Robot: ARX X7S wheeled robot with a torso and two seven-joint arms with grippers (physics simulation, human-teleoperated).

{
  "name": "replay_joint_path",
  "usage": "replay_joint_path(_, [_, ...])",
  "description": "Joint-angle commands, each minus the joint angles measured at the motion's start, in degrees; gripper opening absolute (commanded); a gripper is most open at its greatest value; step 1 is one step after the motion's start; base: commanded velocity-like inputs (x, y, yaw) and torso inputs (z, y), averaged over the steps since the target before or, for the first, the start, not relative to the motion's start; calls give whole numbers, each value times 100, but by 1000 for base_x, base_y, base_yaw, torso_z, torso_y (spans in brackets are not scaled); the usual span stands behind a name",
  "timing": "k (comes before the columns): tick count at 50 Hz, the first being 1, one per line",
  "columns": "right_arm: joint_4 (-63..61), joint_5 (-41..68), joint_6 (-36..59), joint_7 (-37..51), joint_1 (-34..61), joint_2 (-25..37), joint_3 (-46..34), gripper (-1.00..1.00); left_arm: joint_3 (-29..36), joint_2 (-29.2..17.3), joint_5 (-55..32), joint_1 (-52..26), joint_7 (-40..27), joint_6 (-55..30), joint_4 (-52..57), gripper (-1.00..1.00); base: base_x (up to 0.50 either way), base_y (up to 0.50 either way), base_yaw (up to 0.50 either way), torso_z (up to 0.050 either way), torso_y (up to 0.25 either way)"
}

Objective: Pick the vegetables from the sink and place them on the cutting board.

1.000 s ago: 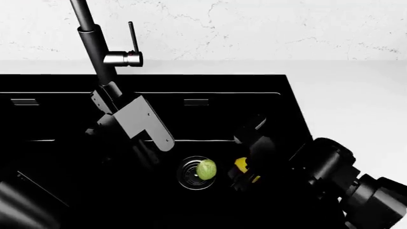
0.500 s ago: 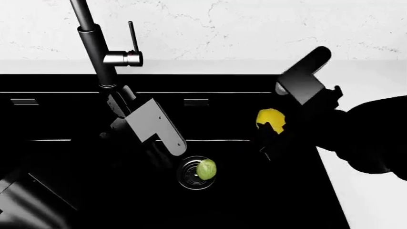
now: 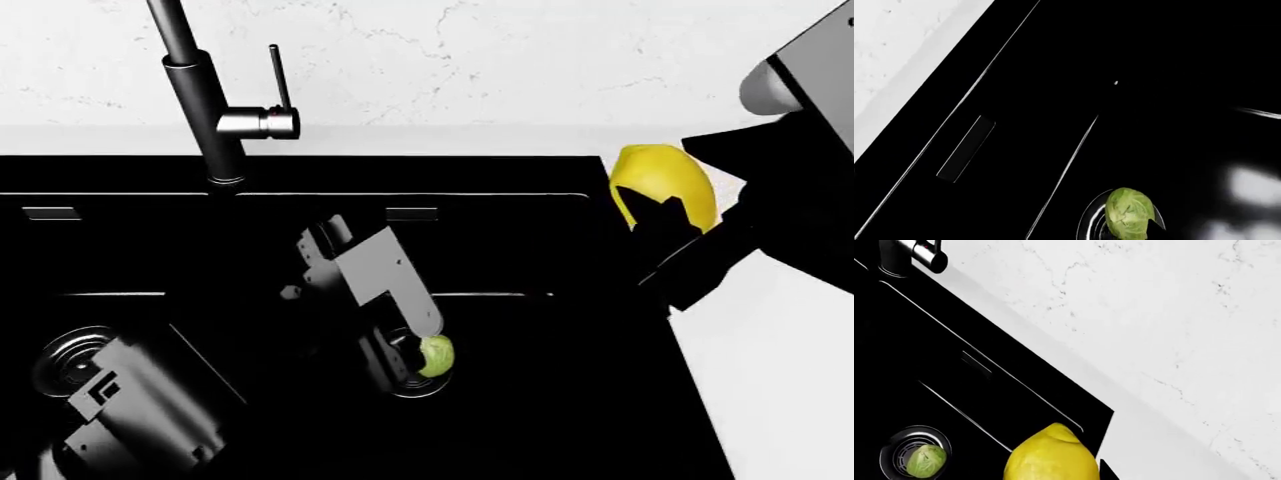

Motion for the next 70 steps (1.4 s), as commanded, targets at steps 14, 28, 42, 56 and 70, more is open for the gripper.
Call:
replay_joint_path(14, [459, -1271, 95, -1053, 141, -375, 76, -100, 583, 21, -252, -286, 973, 185, -969, 100, 0, 0, 0, 0, 0])
replay_joint_path(28, [499, -1655, -158, -1335, -165, -415, -39, -100, 410, 606, 6, -387, 695, 862, -2537, 100, 0, 0, 0, 0, 0])
replay_joint_path(42, [543, -2194, -527, -1790, -584, -365, -166, -100, 671, 1052, 161, -401, 844, 1419, -3559, 100, 0, 0, 0, 0, 0])
replay_joint_path(56, [534, -2202, -651, -1835, -638, -288, -127, -100, 799, 1135, 150, -302, 872, 1435, -3510, 100, 0, 0, 0, 0, 0])
replay_joint_path(70, [570, -2213, -669, -1874, -457, -258, -63, -100, 844, 1581, 274, -416, 905, 2080, -4674, 100, 0, 0, 0, 0, 0])
